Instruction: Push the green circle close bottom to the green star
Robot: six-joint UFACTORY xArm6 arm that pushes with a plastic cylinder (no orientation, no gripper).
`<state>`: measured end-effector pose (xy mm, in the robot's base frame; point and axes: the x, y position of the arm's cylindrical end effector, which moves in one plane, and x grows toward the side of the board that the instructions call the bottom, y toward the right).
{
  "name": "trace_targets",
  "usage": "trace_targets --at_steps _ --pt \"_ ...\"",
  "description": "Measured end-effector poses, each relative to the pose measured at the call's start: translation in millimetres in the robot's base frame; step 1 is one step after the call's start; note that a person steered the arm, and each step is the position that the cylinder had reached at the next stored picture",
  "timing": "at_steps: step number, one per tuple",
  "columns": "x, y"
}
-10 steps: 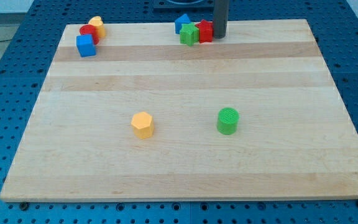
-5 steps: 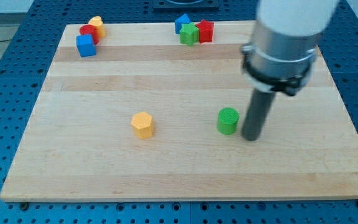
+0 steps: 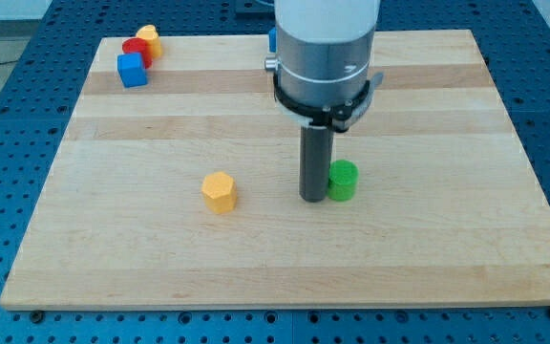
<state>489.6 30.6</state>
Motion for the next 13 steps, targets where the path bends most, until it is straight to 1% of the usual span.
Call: trace_targets --at_steps 1,2,3,4,6,7,8,9,10,13 --pt "-19.9 9.8" --pt "-13.2 29.4" --pt "36.7 50.4" --pt "36.1 78.2" --pt "-40.9 77.4" --pt "-66.1 60.7" --pt "-51.0 61.5" --pt "-39.1 30.7" --pt "-44.4 3.1" --pt "-131.6 18.2"
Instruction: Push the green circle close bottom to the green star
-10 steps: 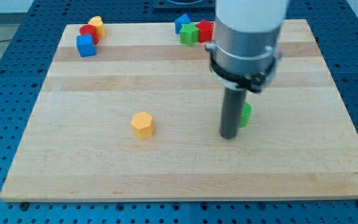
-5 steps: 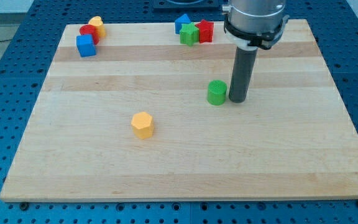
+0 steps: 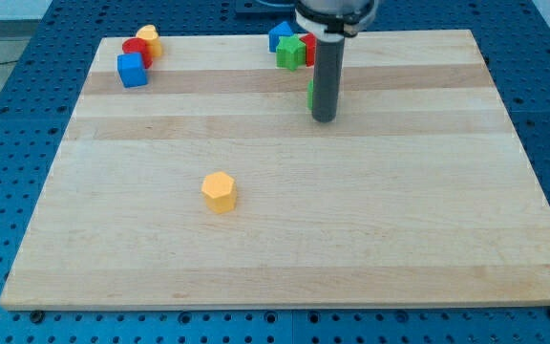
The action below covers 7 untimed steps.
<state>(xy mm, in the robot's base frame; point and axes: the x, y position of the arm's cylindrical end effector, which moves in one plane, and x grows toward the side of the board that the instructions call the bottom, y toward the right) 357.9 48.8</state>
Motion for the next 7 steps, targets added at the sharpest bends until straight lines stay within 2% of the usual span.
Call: trace_targets --at_steps 2,5,6,7 --pt "-51.6 3.5" --pt "-77.4 18.5" --pt "-55.7 27.2" --pt "12.1 30.9"
